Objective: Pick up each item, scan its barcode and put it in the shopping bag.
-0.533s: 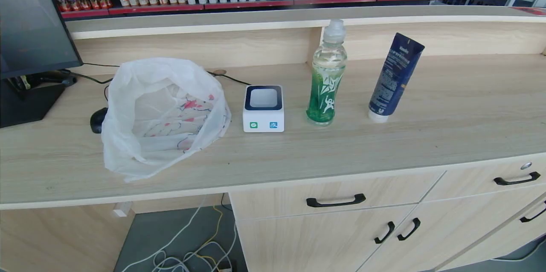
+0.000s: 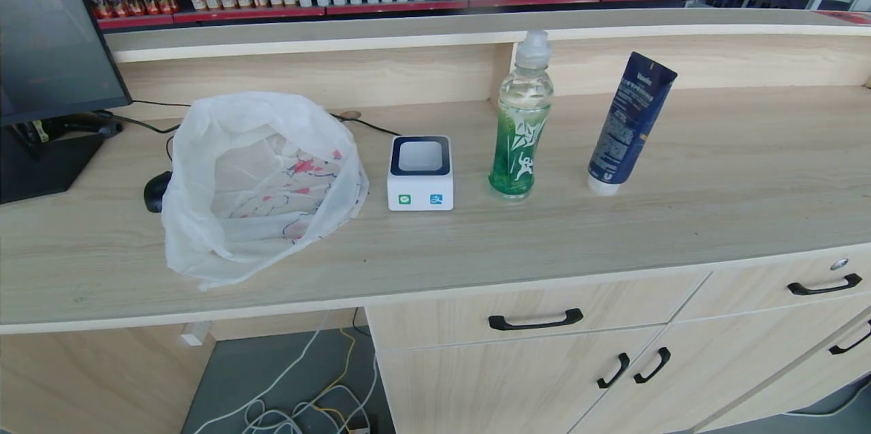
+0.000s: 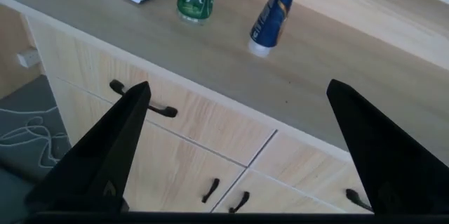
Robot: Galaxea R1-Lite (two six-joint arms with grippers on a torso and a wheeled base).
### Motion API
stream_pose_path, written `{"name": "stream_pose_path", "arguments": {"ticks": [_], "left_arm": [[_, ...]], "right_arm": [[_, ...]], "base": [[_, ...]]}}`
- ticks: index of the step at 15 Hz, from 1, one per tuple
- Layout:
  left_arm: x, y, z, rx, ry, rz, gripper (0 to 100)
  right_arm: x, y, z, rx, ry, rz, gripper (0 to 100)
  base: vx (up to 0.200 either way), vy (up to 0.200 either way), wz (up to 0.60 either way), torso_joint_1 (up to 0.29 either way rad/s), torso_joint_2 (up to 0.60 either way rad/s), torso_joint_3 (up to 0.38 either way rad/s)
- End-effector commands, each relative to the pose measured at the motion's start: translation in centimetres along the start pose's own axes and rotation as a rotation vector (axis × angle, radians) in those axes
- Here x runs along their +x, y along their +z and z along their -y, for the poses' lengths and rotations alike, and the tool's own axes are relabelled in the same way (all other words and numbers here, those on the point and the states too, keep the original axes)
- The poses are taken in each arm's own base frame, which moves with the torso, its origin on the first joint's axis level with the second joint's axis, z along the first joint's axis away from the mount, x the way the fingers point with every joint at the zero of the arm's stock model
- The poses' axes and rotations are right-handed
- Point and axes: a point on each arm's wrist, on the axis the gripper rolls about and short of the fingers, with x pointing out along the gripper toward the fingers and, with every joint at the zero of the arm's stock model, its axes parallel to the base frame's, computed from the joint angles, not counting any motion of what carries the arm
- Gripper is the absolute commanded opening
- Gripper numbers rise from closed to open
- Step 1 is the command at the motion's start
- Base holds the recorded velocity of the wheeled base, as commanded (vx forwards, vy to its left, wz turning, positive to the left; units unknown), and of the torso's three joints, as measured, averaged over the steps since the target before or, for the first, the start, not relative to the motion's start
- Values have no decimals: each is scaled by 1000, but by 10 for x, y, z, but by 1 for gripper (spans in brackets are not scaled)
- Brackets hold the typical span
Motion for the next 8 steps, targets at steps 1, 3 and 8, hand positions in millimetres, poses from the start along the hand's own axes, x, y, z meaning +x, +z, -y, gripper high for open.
{"name": "stream_pose_path", "arguments": {"ticks": [1, 3, 8], "left_arm": [[0, 0, 0, 0, 1, 0, 100], [0, 0, 0, 0, -1, 0, 100], [0, 0, 0, 0, 1, 0, 100]], "right_arm": [[64, 13, 0, 27, 209, -27, 100], [108, 36, -12, 75, 351, 26, 100], [161, 42, -33, 71, 398, 80, 100]], "base": [[0, 0, 0, 0, 0, 0], [0, 0, 0, 0, 0, 0], [0, 0, 0, 0, 0, 0]]}}
